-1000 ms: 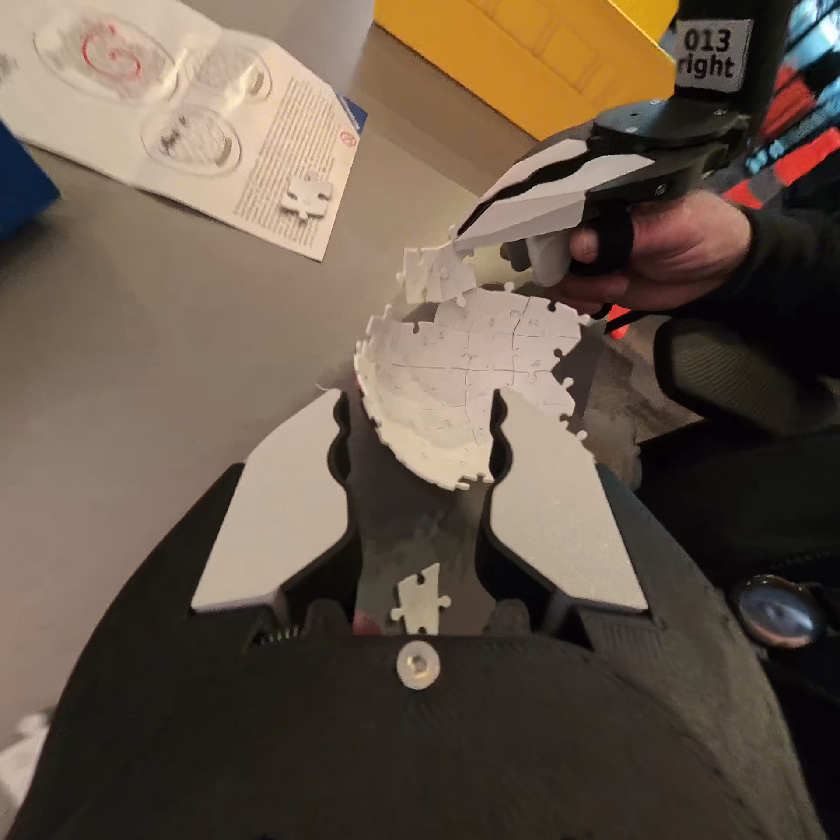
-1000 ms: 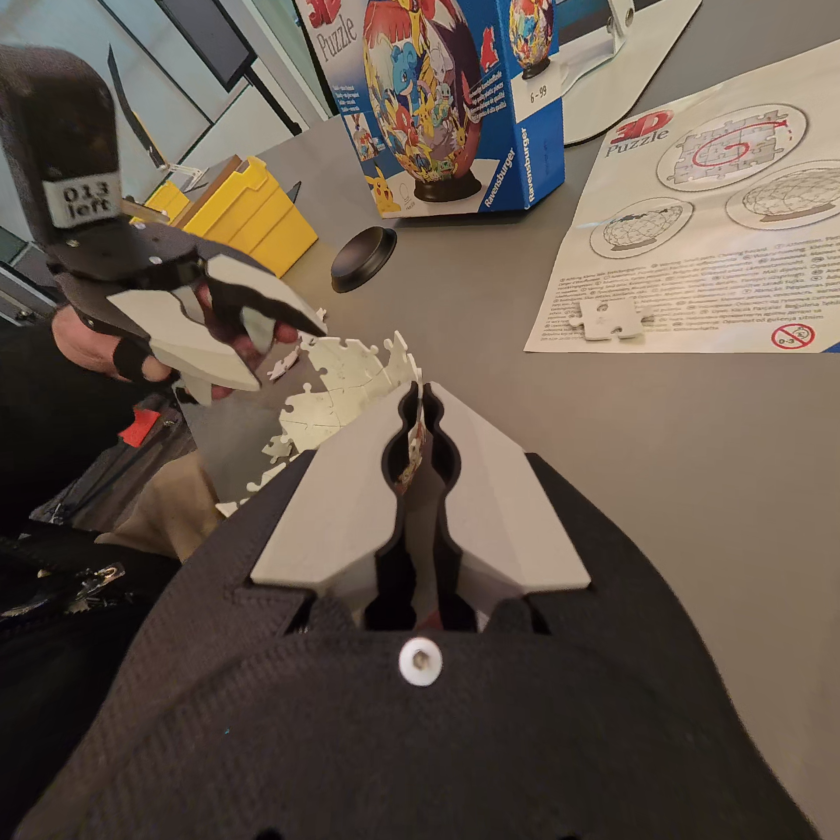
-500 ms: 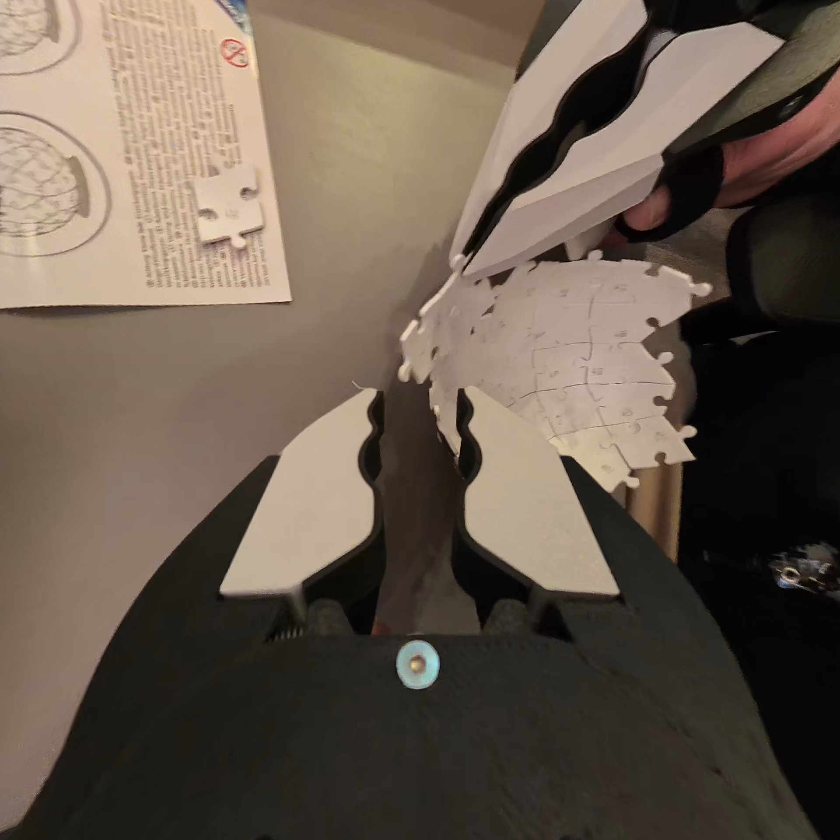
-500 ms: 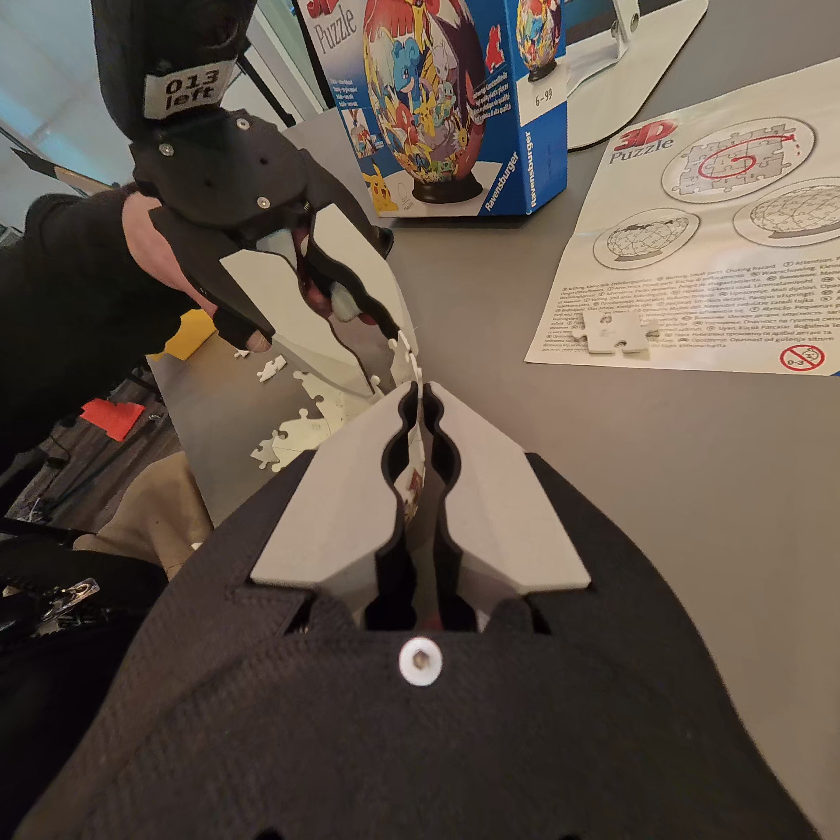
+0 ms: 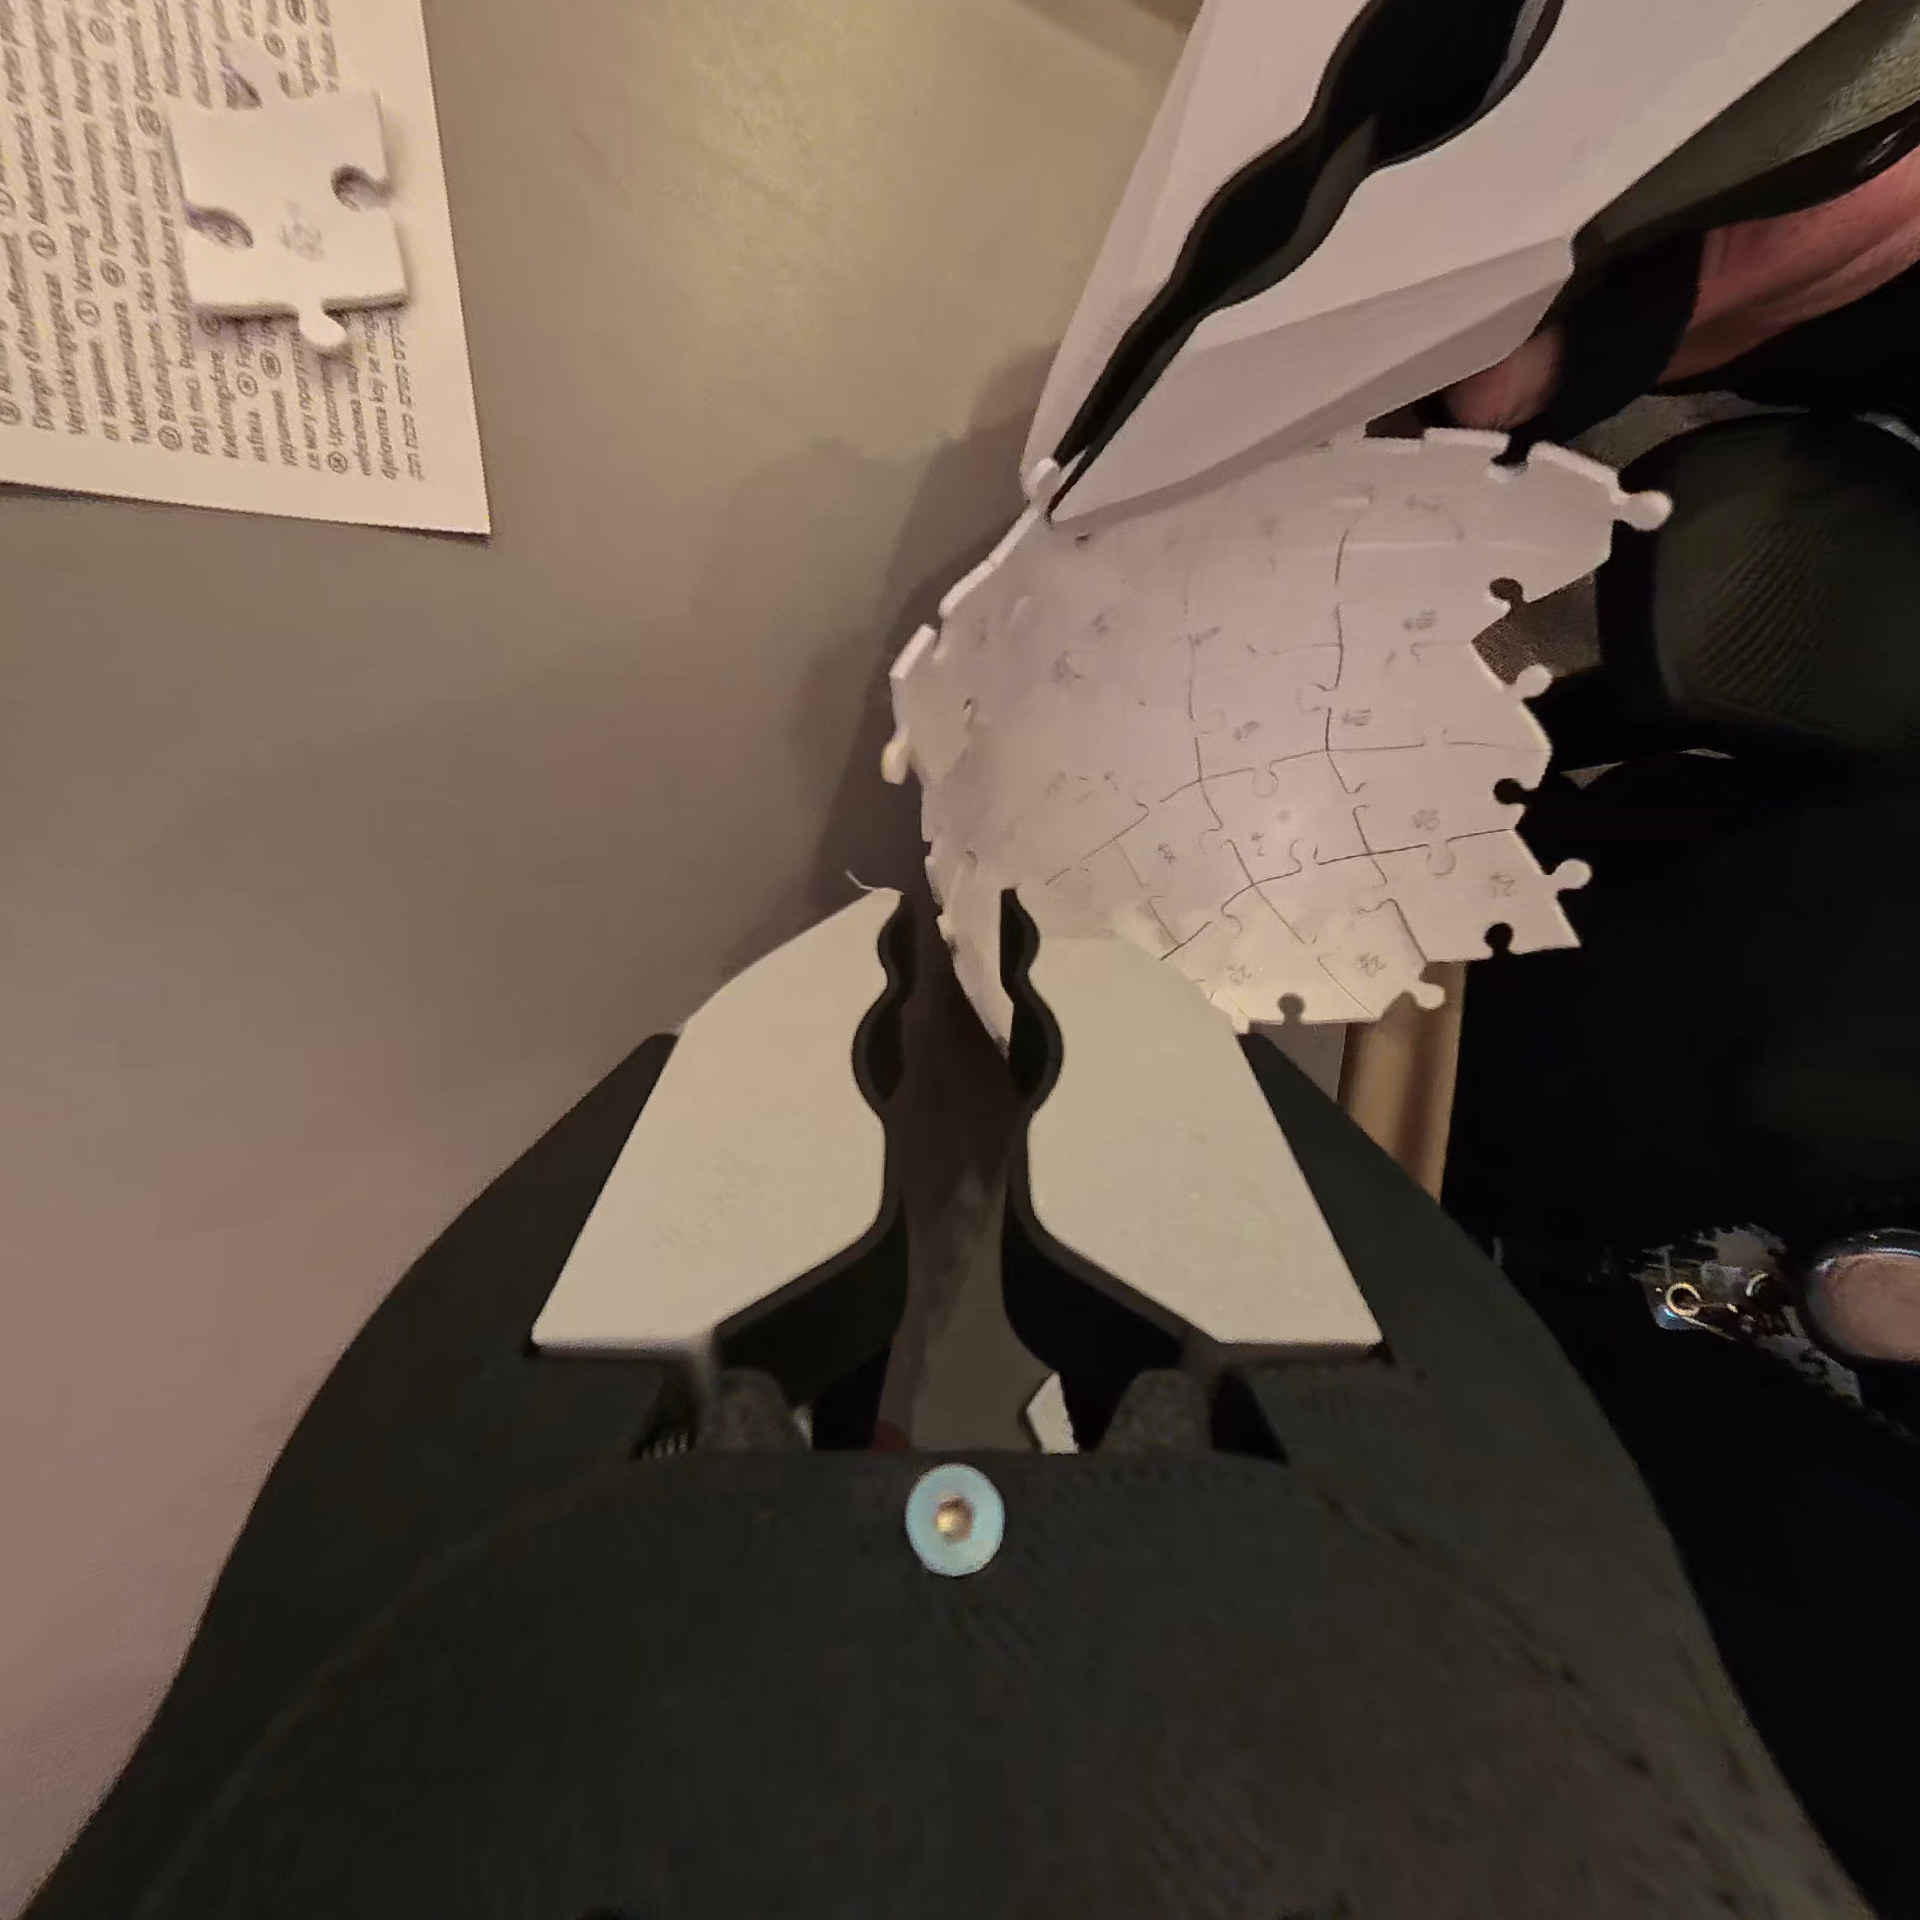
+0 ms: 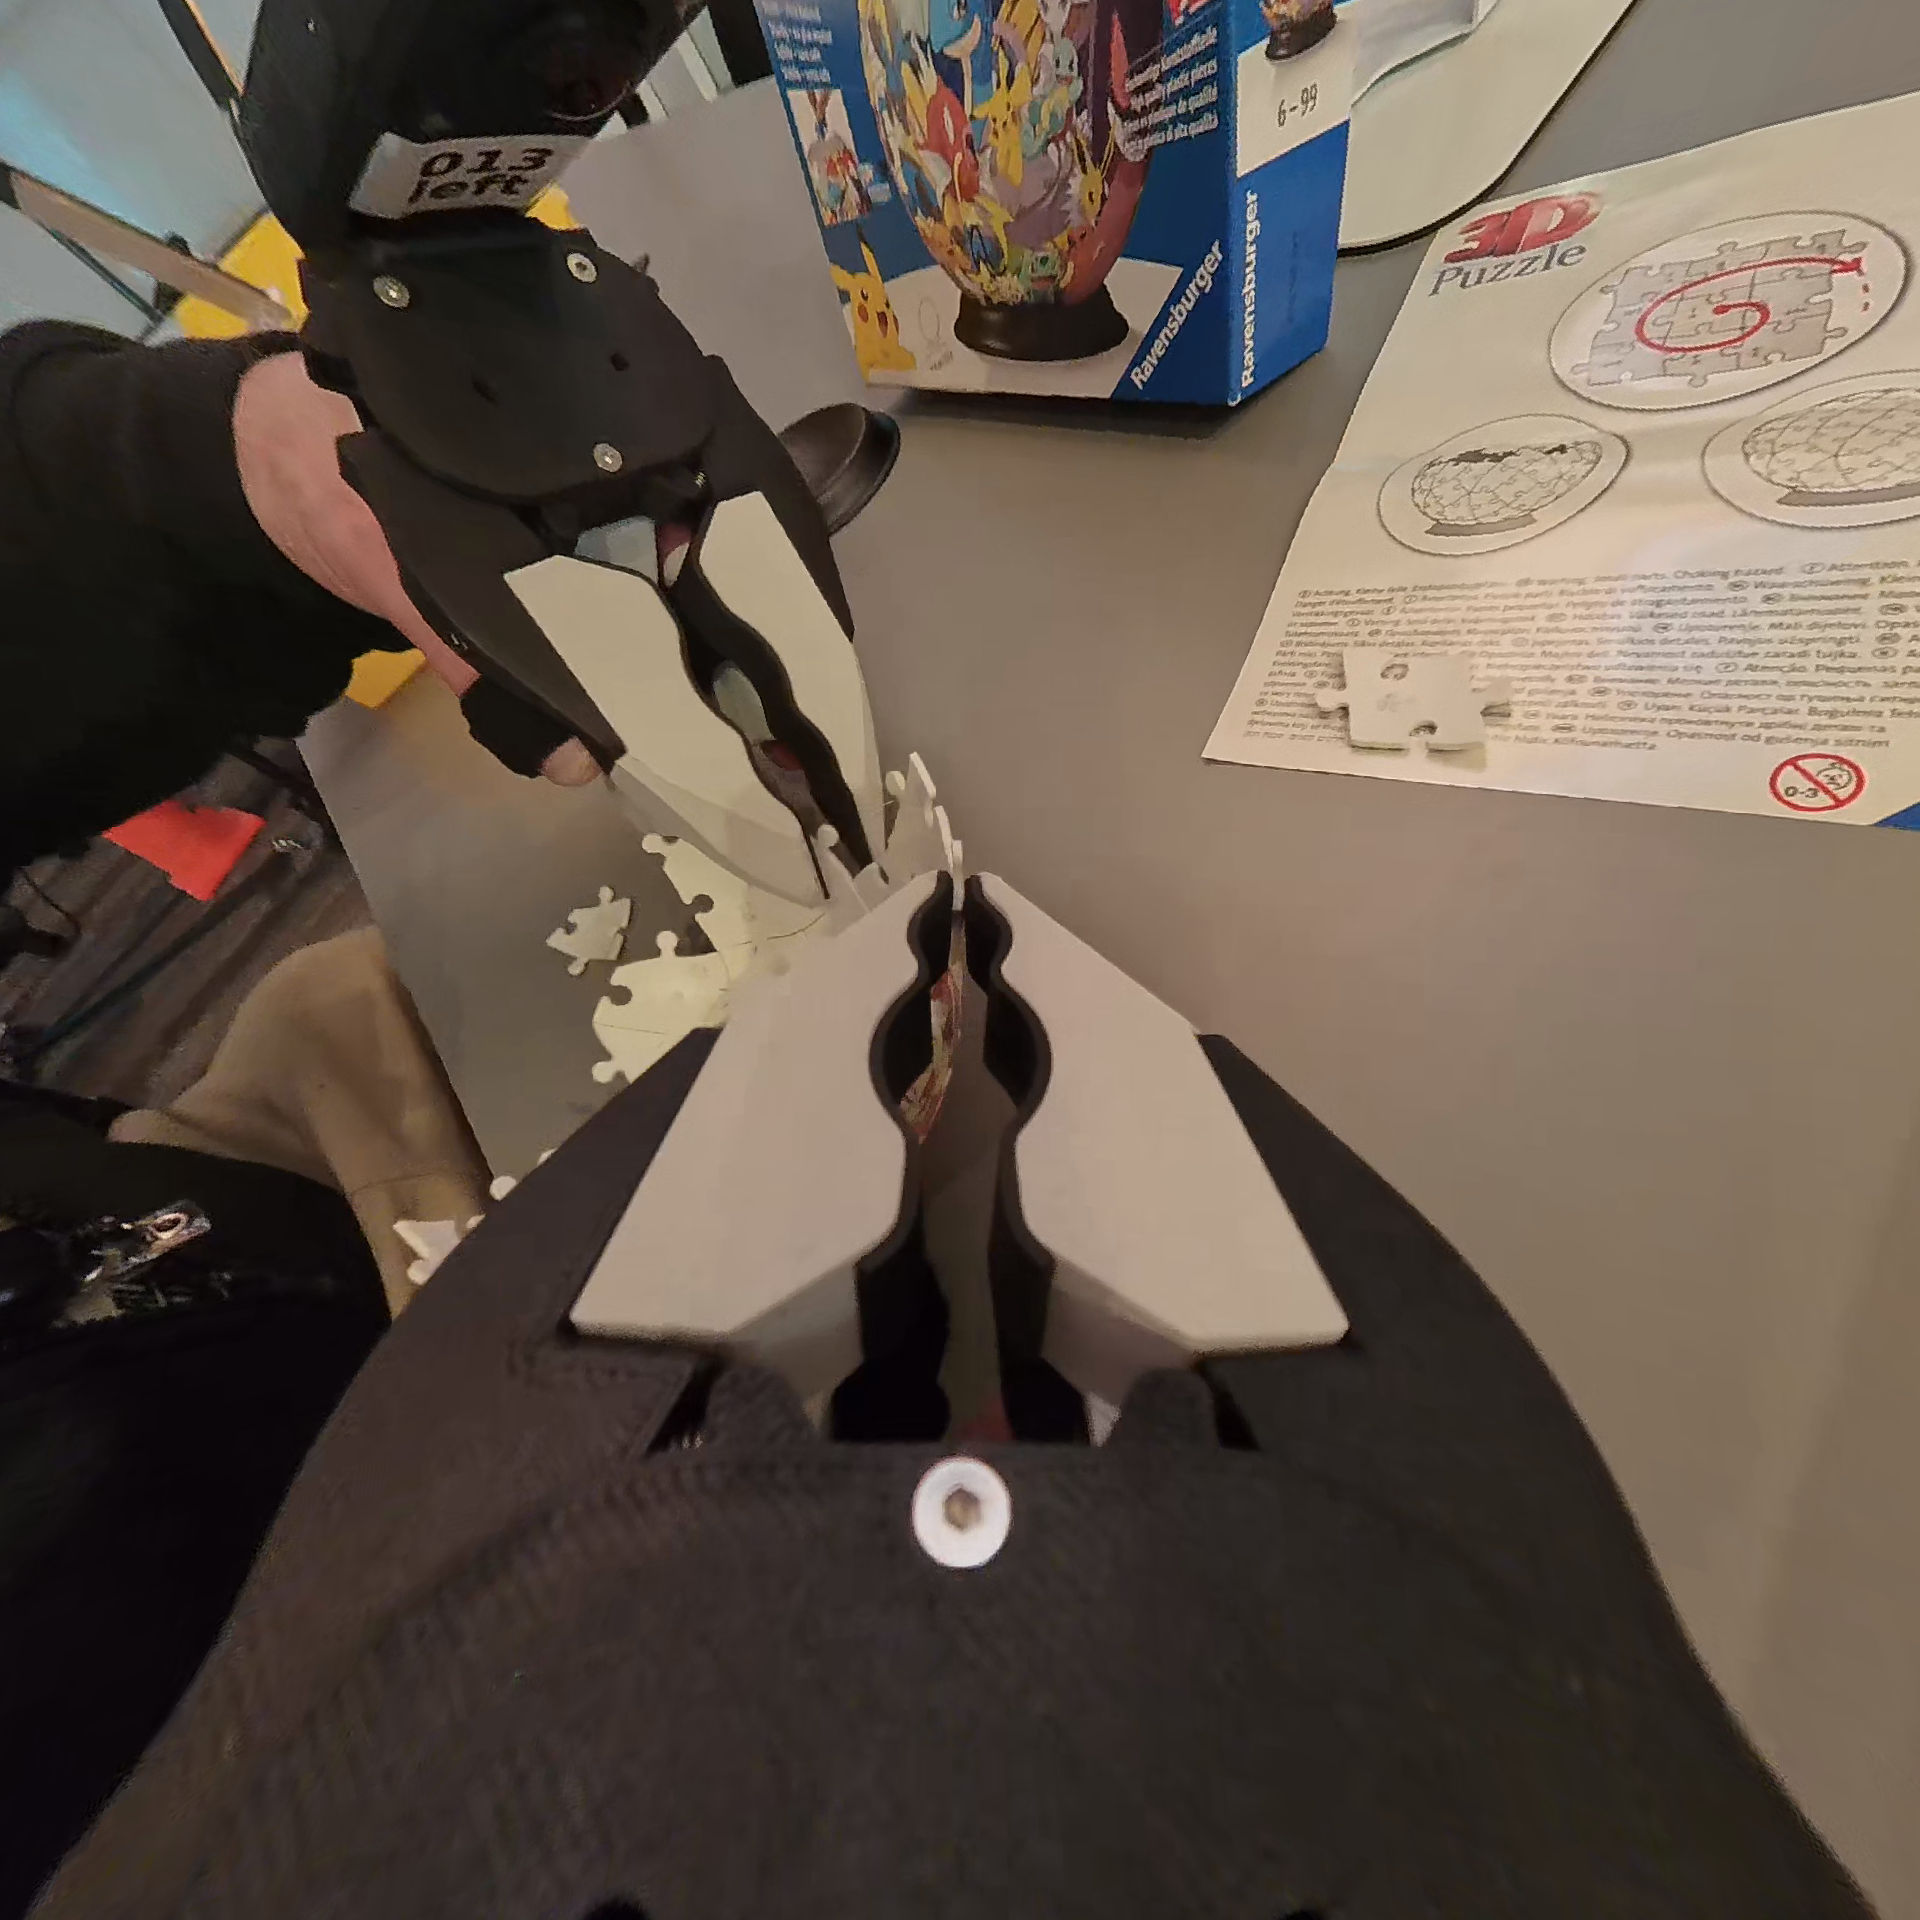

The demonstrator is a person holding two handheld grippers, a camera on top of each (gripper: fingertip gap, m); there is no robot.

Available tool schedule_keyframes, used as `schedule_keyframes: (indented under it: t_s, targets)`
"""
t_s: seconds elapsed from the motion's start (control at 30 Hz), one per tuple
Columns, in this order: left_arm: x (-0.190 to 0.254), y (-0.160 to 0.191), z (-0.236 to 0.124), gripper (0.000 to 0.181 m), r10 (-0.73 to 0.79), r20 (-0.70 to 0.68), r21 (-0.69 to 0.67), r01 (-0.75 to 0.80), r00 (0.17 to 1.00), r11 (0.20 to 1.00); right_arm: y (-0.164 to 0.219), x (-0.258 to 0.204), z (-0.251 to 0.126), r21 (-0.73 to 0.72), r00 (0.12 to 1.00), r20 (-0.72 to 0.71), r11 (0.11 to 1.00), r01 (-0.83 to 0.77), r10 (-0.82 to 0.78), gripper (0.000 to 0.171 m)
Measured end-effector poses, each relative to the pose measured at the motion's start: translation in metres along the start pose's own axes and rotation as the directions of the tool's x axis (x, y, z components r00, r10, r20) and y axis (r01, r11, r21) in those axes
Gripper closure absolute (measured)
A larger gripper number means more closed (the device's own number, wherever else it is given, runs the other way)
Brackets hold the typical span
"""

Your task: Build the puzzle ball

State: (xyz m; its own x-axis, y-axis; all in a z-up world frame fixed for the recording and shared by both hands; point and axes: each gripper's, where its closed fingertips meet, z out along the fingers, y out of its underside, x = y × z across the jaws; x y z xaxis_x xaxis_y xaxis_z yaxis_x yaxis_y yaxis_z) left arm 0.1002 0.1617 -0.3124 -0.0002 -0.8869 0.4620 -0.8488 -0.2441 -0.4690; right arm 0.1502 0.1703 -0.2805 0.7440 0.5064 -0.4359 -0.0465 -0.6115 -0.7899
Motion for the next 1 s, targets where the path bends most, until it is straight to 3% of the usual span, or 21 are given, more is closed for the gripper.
schedule_keyframes:
  t_s: [0.03,0.5,0.8,1.0]
  targets:
    - [0.000,0.000,0.000,0.166,-0.002,0.001,0.003,0.002,1.000,1.000,0.000,0.000,0.000,-0.005,1.000,-0.004,1.000,0.009,-0.009,0.171]
    - [-0.008,-0.029,0.001,0.143,0.032,-0.106,0.105,-0.021,0.994,0.994,0.004,0.007,0.000,-0.034,0.999,-0.035,0.999,0.015,-0.017,0.171]
    - [-0.006,-0.028,0.024,0.169,0.131,-0.131,-0.012,-0.134,0.983,0.991,0.009,0.007,0.000,-0.017,0.999,-0.036,1.000,-0.015,0.015,0.171]
    - [-0.004,-0.029,0.027,0.174,0.128,-0.136,-0.014,-0.132,0.982,0.991,0.010,0.009,-0.003,-0.013,0.999,-0.047,1.000,-0.007,0.006,0.171]
